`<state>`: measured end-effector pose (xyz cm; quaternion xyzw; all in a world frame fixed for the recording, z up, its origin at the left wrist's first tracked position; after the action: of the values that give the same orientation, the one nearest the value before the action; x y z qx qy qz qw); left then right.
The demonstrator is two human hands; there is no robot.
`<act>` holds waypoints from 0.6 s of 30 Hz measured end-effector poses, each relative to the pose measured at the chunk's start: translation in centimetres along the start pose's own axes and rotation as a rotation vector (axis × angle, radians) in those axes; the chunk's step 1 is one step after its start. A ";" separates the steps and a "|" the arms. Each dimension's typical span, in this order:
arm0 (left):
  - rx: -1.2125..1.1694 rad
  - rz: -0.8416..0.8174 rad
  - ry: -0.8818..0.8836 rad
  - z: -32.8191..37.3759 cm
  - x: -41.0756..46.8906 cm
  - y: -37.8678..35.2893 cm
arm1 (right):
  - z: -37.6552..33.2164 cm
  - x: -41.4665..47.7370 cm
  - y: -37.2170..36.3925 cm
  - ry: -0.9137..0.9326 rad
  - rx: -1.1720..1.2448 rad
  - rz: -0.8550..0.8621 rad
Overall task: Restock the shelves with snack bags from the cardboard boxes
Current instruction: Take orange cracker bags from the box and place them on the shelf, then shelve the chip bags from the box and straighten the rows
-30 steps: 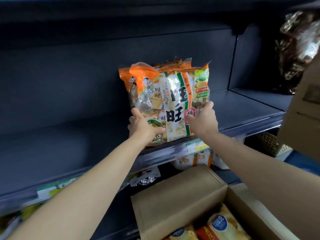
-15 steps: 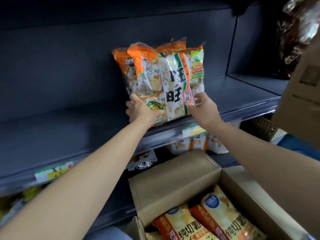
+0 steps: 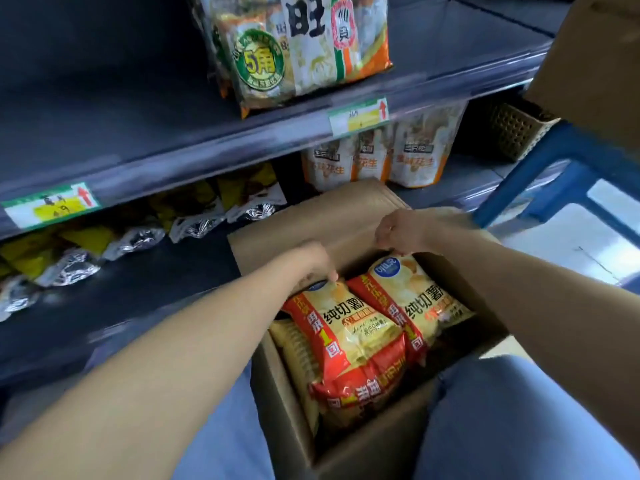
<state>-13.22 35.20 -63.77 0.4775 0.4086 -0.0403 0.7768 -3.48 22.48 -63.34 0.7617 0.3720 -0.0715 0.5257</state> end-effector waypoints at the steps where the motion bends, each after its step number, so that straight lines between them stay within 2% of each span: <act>1: -0.008 -0.062 0.047 -0.7 0.3 -1.4 | 1.0 0.4 -1.1 -0.039 -0.104 -0.040; 5: -0.131 -0.198 0.186 -3.2 0.9 -5.3 | 4.6 1.3 -3.9 -0.128 -0.234 -0.126; 9: -0.368 -0.261 0.298 -4.5 1.5 -7.4 | 7.2 1.1 -4.9 -0.231 -0.068 -0.092; 18: -0.861 -0.159 0.359 -5.3 2.9 -8.9 | 10.7 1.8 -6.6 -0.374 0.178 -0.222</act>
<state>-18.48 35.46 -73.17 0.0788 0.5512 0.1567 0.8157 -3.42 15.32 -73.82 0.7329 0.3419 -0.3013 0.5052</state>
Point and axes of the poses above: each hand's wrist, its own x-axis towards the middle knuckle, its own y-axis out of the back of the hand, z = x × y, the point moved 5 cm from there along x, towards the middle knuckle
